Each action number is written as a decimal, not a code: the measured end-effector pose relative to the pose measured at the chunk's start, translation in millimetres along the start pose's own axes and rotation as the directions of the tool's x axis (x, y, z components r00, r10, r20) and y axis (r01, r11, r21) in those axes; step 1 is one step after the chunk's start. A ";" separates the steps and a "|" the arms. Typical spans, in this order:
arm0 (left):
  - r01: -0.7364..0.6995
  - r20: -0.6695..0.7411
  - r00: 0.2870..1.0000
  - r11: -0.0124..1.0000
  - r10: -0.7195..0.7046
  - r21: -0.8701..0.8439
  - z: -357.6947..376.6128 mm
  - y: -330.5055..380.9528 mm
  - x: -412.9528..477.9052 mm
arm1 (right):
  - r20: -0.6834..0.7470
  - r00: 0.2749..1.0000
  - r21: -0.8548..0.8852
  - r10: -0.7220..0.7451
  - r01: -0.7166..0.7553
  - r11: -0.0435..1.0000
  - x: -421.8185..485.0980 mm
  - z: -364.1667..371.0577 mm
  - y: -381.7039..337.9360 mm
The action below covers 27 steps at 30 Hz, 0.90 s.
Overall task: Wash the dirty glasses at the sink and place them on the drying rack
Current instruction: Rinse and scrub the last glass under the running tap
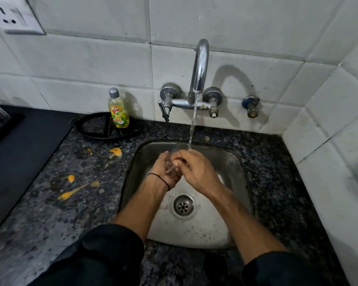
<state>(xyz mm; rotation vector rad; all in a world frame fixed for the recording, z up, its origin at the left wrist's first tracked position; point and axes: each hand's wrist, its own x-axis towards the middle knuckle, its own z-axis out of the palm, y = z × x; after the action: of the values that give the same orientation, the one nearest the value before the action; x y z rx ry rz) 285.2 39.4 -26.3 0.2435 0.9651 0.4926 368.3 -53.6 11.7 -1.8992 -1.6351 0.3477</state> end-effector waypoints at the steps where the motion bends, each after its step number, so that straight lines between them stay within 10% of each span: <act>1: -0.005 0.017 1.000 0.999 0.004 0.051 -2.4 2.0 2.7 | 0.105 0.994 -0.099 -0.013 0.023 0.995 0.7 -5.8 -0.9; 8: 0.027 0.042 0.996 0.740 -0.074 0.672 -2.8 23.4 -10.3 | 0.528 0.847 -0.441 -0.063 0.337 0.832 0.8 -32.9 -30.6; 12: -0.069 0.006 0.996 0.754 0.085 0.654 10.7 23.7 -4.7 | 0.428 0.903 -0.370 0.044 0.131 0.920 4.8 -20.5 -28.2; 14: -0.161 0.078 0.987 0.800 0.142 0.578 6.2 21.5 5.5 | 0.404 0.902 -0.054 0.154 -0.145 0.988 12.0 -7.0 -21.3; 17: -0.303 0.171 0.951 0.881 0.256 0.364 -3.3 17.4 9.6 | 0.429 0.861 0.667 0.272 -0.505 0.548 19.2 2.1 -14.1; 20: -0.335 0.167 0.941 0.870 0.293 0.362 -5.3 13.2 15.4 | 0.502 0.817 0.843 0.283 -0.536 0.051 23.6 21.3 -3.4; 21: -0.322 0.151 0.947 0.867 0.285 0.380 -5.9 13.5 18.5 | 0.500 0.811 0.839 0.304 -0.540 0.060 22.5 25.3 -4.2; 23: -0.224 0.077 0.974 0.894 0.211 0.387 -7.2 15.2 19.0 | 0.412 0.846 0.757 0.339 -0.525 0.389 20.6 24.0 -6.2; 25: -0.072 -0.012 0.996 0.918 0.084 0.389 -12.9 14.6 25.9 | 0.366 0.917 0.299 0.159 -0.278 0.913 19.7 13.1 -6.2; 27: 0.049 -0.051 0.998 0.895 -0.029 0.444 -16.6 9.3 21.8 | 0.461 0.887 -0.244 -0.032 0.161 0.956 19.7 3.6 1.9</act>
<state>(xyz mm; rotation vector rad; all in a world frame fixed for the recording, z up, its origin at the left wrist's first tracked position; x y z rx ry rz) 279.0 58.1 -47.5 0.6284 1.1172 0.2323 371.9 -33.9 11.3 -2.0321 -2.1777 0.5833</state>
